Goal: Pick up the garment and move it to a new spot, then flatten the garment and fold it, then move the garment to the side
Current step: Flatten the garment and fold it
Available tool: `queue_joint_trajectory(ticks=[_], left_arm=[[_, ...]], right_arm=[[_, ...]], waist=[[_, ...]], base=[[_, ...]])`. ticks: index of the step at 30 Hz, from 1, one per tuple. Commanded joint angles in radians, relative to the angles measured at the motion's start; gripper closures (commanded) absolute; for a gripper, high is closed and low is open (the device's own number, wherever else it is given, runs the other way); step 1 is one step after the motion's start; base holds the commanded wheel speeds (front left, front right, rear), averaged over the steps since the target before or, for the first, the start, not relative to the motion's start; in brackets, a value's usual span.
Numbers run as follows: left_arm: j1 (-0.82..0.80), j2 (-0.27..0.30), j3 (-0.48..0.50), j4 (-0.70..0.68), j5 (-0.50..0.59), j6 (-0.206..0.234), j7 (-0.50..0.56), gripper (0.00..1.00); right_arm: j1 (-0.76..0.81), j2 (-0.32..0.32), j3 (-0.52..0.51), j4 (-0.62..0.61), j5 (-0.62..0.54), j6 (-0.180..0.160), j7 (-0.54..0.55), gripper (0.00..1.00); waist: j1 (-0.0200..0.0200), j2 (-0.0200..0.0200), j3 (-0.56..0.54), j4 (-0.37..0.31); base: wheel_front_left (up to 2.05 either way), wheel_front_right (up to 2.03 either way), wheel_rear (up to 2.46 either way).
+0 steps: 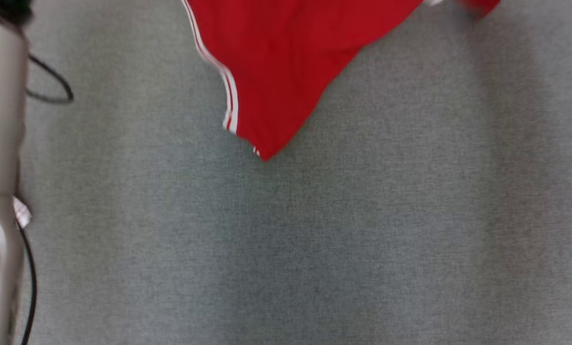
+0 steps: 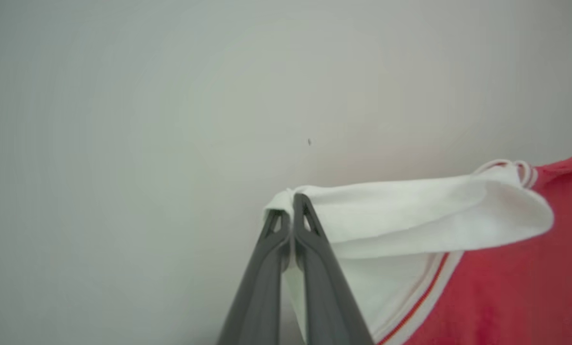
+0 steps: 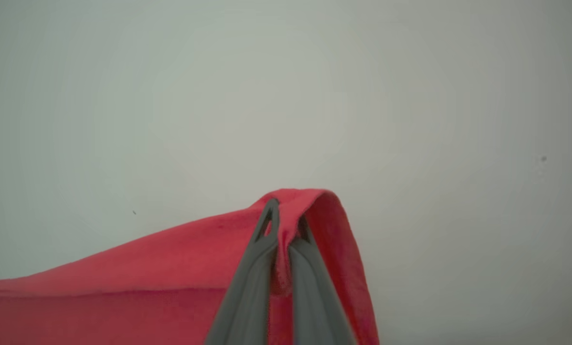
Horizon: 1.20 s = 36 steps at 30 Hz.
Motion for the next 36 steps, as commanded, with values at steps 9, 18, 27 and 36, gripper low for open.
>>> queue_joint_trajectory(ticks=[9, 18, 27, 36], left_arm=[[-0.269, -0.017, 0.021, 0.173, -0.028, 0.003, -0.088, 1.0], [-0.433, -0.066, -0.017, 0.297, -0.018, 0.003, -0.113, 1.0], [-0.397, -0.07, -0.091, 0.379, -0.059, 0.002, -0.046, 1.0], [-0.232, -0.03, -0.224, 0.336, -0.178, 0.002, 0.065, 1.0]], right_arm=[[-0.222, -0.006, -0.001, 0.081, -0.002, 0.0, -0.007, 1.0], [-0.303, -0.029, 0.045, 0.119, -0.007, 0.0, -0.004, 1.0], [-0.215, -0.03, 0.11, 0.109, 0.037, 0.0, 0.059, 1.0], [-0.036, -0.06, 0.223, 0.047, 0.107, 0.0, 0.164, 1.0]], waist=[[-0.0002, 0.0, 0.041, -0.011], [-0.0002, 0.0, 0.006, -0.007], [-0.0002, 0.0, 0.039, -0.004], [-0.0002, 0.0, -0.004, -0.001]], base=[[0.0, 0.0, 0.0], [0.0, 0.0, 0.0], [0.0, 0.0, 0.0], [0.0, 0.0, 0.0]])
